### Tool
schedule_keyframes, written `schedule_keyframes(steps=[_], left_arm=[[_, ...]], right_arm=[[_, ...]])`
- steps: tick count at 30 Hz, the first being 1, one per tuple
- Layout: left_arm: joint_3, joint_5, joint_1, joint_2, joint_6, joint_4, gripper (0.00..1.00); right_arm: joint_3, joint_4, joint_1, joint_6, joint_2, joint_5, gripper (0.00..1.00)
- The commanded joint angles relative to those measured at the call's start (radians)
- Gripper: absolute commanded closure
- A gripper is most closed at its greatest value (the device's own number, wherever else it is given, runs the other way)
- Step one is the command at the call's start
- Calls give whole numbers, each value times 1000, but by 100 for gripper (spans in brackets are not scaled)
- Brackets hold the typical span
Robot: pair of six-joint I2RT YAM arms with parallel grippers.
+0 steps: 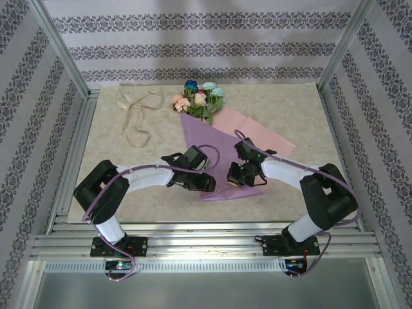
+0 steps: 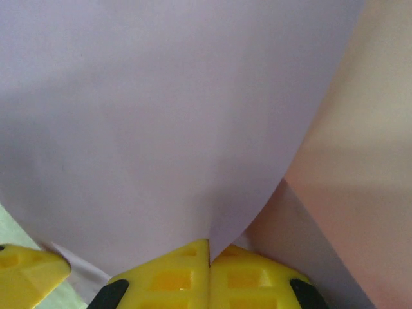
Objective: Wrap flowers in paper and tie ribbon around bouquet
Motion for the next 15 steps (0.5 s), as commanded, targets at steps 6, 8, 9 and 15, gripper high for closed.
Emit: schedule_keyframes(steps=[6,8,9,15], left_arm=[[-17,-6,25,35,-106,-11,57],[-29,-3,25,28,-112,-2,57],[-34,-6,25,25,-115,-1,57],[-52,0,25,14,-126,25,58]], right_arm=[[-4,-80,25,-13,-124,104,76],[-7,-75,46,29,-194,115,75],[-10,-57,59,61,-218,104,77],[-3,96,152,253,-149,-9,95]])
